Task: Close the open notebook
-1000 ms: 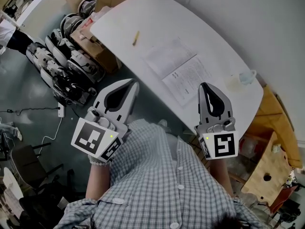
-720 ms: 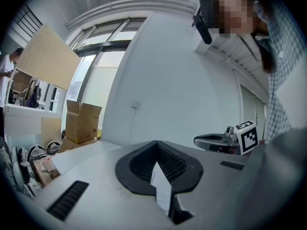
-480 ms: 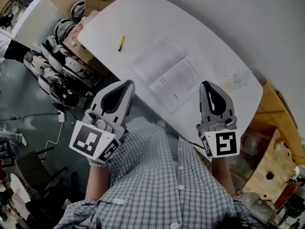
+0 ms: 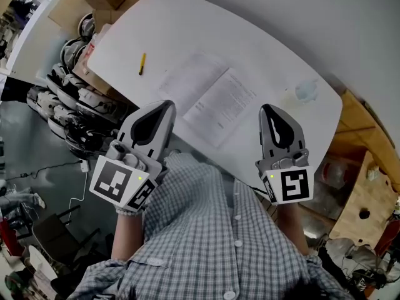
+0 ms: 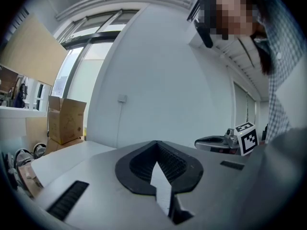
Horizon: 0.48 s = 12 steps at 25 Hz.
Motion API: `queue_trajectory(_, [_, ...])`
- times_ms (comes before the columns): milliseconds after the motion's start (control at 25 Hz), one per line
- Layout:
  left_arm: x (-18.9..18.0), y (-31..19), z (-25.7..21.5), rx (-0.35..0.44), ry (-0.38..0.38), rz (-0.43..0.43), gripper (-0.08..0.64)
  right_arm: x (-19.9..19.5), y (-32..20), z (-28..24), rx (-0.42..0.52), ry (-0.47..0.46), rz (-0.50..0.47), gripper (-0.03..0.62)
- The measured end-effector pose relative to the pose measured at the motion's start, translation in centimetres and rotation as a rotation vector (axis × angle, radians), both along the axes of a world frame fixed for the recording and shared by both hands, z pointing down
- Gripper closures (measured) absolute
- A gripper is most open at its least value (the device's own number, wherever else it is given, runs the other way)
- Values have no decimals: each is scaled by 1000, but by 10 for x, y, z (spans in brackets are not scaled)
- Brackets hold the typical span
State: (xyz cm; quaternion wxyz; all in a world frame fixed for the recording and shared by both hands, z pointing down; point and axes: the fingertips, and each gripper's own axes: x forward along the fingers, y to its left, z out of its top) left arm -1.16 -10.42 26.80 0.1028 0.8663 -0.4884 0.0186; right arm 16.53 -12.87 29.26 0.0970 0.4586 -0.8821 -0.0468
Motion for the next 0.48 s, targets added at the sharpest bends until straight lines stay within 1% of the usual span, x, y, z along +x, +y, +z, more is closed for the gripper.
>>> queue_trajectory(280, [11,-27,-2,20,7,111,552,16,-2,8,-20,13,115,569])
queue_trajectory(480, [4,-43,-1,19,9,170,552,6,-7,12,-36,17,167,569])
